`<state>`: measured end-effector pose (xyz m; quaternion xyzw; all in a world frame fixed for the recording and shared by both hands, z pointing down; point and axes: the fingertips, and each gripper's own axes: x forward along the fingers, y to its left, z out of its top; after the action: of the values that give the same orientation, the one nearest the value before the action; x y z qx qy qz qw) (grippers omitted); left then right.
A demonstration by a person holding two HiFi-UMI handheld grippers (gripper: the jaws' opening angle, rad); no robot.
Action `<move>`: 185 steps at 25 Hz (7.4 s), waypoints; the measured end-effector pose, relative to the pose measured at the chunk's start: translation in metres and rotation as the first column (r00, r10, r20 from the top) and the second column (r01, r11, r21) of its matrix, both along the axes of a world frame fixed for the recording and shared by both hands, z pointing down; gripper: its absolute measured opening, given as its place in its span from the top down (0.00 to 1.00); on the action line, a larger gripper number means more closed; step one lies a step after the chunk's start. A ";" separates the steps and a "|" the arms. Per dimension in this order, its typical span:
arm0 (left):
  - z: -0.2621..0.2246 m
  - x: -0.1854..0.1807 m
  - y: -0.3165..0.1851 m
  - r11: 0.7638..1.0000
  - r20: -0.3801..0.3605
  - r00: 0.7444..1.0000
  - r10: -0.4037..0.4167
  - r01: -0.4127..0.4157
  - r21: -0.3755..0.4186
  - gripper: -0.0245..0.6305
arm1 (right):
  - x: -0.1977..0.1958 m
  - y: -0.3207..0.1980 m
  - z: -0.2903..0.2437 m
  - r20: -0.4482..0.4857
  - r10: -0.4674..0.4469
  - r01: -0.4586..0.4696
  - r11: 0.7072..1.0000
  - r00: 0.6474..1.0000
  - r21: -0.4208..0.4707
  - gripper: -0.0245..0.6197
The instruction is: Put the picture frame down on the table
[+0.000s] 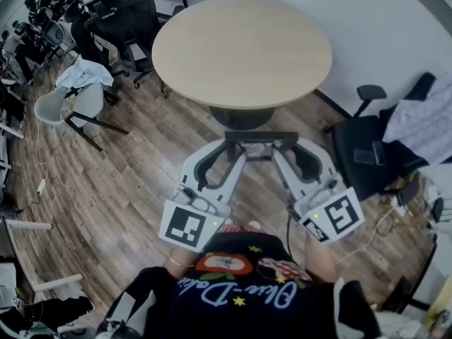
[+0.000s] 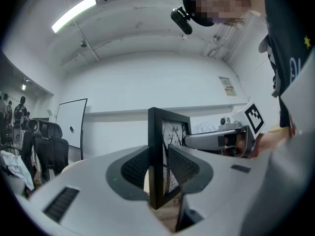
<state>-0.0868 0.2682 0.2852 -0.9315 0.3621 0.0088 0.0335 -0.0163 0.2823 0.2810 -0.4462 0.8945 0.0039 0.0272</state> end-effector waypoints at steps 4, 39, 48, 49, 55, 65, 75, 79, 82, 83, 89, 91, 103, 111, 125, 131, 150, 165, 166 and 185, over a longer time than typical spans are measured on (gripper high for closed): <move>0.001 0.004 -0.002 1.000 0.002 1.000 -0.002 0.002 -0.003 0.79 | 0.004 -0.002 0.002 -0.005 0.001 -0.001 1.000 1.000 -0.005 0.84; 0.014 0.070 -0.030 0.999 0.024 0.999 -0.040 0.040 -0.002 0.79 | 0.071 -0.033 0.015 -0.005 -0.029 0.029 0.999 1.000 -0.019 0.84; 0.013 0.086 -0.070 1.000 0.031 0.999 -0.013 0.013 0.003 0.79 | 0.087 -0.072 0.014 -0.004 -0.005 0.005 1.000 1.000 -0.010 0.84; 0.013 0.087 -0.075 1.000 0.032 0.999 -0.012 0.011 0.004 0.79 | 0.087 -0.076 0.013 0.001 -0.004 0.004 1.000 1.000 -0.012 0.84; 0.010 0.085 -0.103 1.000 0.035 0.999 -0.001 0.001 0.003 0.79 | 0.084 -0.103 0.011 0.003 0.004 -0.004 1.000 1.000 -0.014 0.84; 0.007 0.076 -0.152 1.000 0.017 1.000 0.025 -0.025 -0.009 0.79 | 0.076 -0.150 0.009 -0.019 0.034 -0.035 0.999 0.999 -0.033 0.84; 0.001 0.068 -0.215 0.998 -0.013 0.998 0.057 -0.057 0.012 0.79 | 0.068 -0.211 0.001 -0.068 0.064 -0.065 0.998 0.996 -0.014 0.84; 0.002 0.059 -0.239 0.998 -0.018 0.998 0.065 -0.065 0.008 0.79 | 0.058 -0.234 0.001 -0.063 0.072 -0.074 0.997 0.995 -0.025 0.84; 0.005 0.056 -0.254 0.998 -0.016 0.997 0.070 -0.070 0.002 0.79 | 0.055 -0.249 0.003 -0.062 0.079 -0.080 0.996 0.995 -0.025 0.84; 0.005 0.055 -0.258 0.997 -0.016 0.997 0.072 -0.072 0.001 0.79 | 0.053 -0.253 0.003 -0.061 0.082 -0.084 0.996 0.995 -0.026 0.84; 0.012 0.051 -0.271 0.996 -0.017 0.996 0.085 -0.085 -0.010 0.79 | 0.049 -0.265 0.009 -0.060 0.100 -0.102 0.994 0.993 -0.035 0.84; 0.015 0.051 -0.275 0.996 -0.019 0.996 0.091 -0.091 -0.016 0.79 | 0.048 -0.269 0.012 -0.060 0.105 -0.107 0.993 0.993 -0.042 0.84; 0.025 0.058 -0.291 0.995 -0.016 0.996 0.088 -0.089 -0.038 0.79 | 0.055 -0.285 0.020 -0.062 0.096 -0.100 0.993 0.993 -0.059 0.84; 0.023 0.069 -0.318 0.998 -0.007 0.999 0.046 -0.046 -0.038 0.79 | 0.066 -0.316 0.018 -0.059 0.051 -0.055 0.996 0.997 -0.063 0.84; 0.034 0.096 -0.368 0.997 0.029 0.999 -0.045 0.046 -0.058 0.79 | 0.094 -0.371 0.032 -0.046 -0.033 0.029 0.996 0.998 -0.087 0.84; 0.041 0.107 -0.388 0.994 0.044 0.996 -0.081 0.084 -0.071 0.79 | 0.105 -0.395 0.035 -0.035 -0.070 0.067 0.993 0.997 -0.097 0.84; 0.062 0.124 -0.433 0.979 0.092 0.982 -0.163 0.172 -0.105 0.79 | 0.124 -0.446 0.058 -0.068 -0.159 0.148 0.979 0.985 -0.140 0.84; 0.102 0.106 -0.452 0.981 0.185 0.979 -0.080 0.110 -0.160 0.79 | 0.107 -0.462 0.094 -0.120 -0.115 0.086 0.970 0.986 -0.227 0.84; 0.106 0.106 -0.453 0.980 0.189 0.979 -0.076 0.108 -0.169 0.79 | 0.107 -0.463 0.098 -0.123 -0.112 0.081 0.969 0.986 -0.231 0.84; 0.169 0.101 -0.461 0.953 0.244 0.969 -0.050 0.119 -0.278 0.79 | 0.107 -0.474 0.162 -0.129 -0.100 0.049 0.934 0.987 -0.354 0.84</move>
<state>0.0146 -0.1932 0.4538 -0.9043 0.3928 -0.1557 -0.0609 0.0905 -0.1921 0.4432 -0.4081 0.8969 -0.1237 -0.1173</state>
